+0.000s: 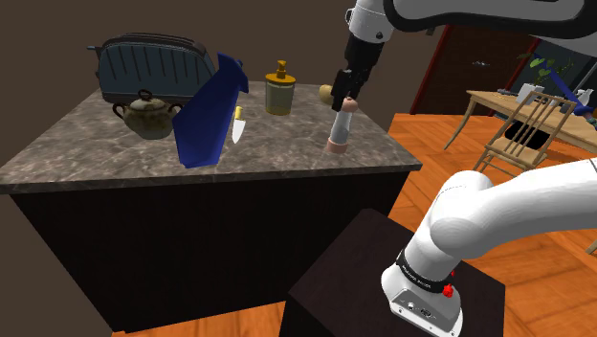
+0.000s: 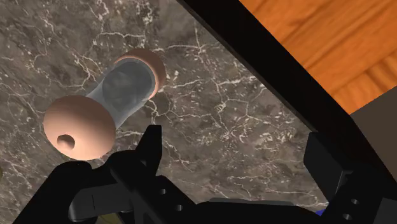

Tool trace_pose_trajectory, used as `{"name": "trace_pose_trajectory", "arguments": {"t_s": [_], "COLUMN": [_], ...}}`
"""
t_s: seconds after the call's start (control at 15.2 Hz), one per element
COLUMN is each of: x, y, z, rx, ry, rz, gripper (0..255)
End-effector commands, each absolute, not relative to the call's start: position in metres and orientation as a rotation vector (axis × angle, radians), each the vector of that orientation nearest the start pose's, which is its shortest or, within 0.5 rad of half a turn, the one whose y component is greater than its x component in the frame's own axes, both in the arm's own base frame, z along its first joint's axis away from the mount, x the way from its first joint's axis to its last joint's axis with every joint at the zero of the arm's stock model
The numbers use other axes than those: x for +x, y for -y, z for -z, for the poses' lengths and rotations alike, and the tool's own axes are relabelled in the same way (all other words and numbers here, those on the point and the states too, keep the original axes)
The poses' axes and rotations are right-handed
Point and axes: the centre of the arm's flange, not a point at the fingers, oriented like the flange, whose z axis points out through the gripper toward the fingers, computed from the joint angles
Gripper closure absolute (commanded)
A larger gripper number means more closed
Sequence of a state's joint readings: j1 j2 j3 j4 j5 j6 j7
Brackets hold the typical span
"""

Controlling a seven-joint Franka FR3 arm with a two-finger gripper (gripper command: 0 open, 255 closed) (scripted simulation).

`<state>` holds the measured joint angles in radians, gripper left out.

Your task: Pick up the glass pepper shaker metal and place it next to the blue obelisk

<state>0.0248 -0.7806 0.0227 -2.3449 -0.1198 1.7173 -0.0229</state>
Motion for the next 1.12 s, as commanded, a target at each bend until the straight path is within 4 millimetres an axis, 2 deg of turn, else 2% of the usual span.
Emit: {"name": "trace_pose_trajectory", "arguments": {"t_s": [0.0, 0.73, 1.06], "x": [0.323, 0.388, 0.388], "y": [-0.006, 0.129, 0.133], "z": [-0.609, -0.595, -0.569], "rx": [-3.264, -3.288, -3.288], "ry": [0.120, -0.017, -0.017], "rz": [0.252, -0.012, -0.012], "gripper": [0, 0, 0]}}
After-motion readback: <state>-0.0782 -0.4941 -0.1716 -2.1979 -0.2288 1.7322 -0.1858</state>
